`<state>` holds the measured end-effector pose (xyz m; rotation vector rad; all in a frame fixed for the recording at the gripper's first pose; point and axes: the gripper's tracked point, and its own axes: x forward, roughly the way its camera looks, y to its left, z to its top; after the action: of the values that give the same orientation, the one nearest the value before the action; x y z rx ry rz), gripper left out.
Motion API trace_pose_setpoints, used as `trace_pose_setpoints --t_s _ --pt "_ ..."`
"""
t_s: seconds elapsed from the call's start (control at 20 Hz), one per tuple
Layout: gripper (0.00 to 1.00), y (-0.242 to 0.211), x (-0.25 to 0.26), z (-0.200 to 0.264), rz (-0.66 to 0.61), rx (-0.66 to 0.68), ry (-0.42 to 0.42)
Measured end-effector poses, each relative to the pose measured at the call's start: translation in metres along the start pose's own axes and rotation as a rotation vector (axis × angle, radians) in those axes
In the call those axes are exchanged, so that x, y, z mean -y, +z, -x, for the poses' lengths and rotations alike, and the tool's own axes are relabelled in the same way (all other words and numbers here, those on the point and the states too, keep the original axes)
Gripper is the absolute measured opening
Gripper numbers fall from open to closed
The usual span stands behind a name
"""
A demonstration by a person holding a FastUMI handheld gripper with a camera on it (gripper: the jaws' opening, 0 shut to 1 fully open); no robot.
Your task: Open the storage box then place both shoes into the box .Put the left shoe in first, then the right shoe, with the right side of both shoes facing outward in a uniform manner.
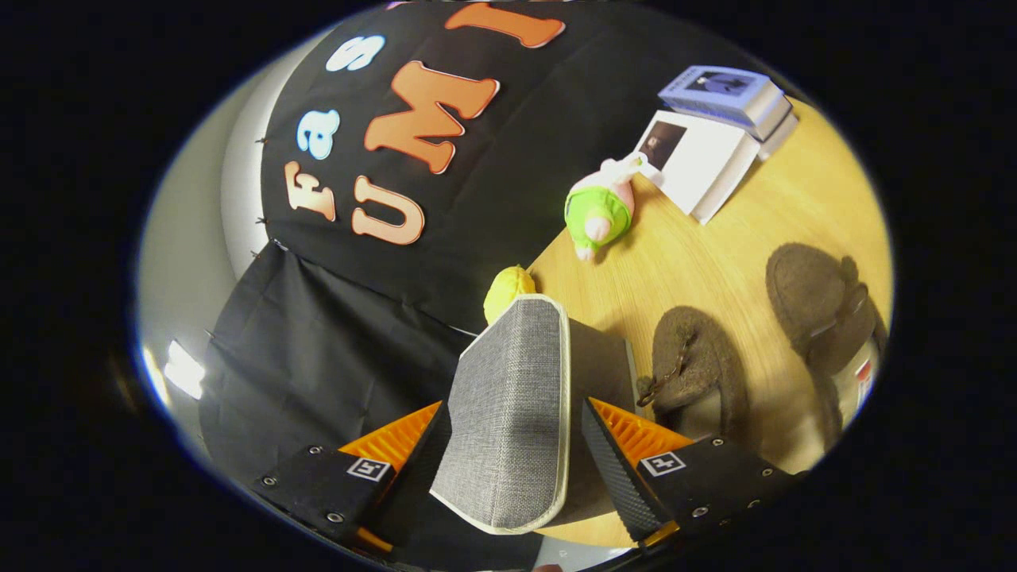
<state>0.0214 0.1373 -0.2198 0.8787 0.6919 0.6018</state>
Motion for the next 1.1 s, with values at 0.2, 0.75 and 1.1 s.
trace_pose_setpoints --t_s 0.2,0.75,1.1 --pt "0.98 -0.001 -0.003 -0.017 -0.172 -0.021 0.103" --pt "0.84 -0.006 -0.017 -0.019 -0.245 -0.056 0.199" --pt "0.34 0.018 -0.070 -0.009 -0.178 0.004 0.288"
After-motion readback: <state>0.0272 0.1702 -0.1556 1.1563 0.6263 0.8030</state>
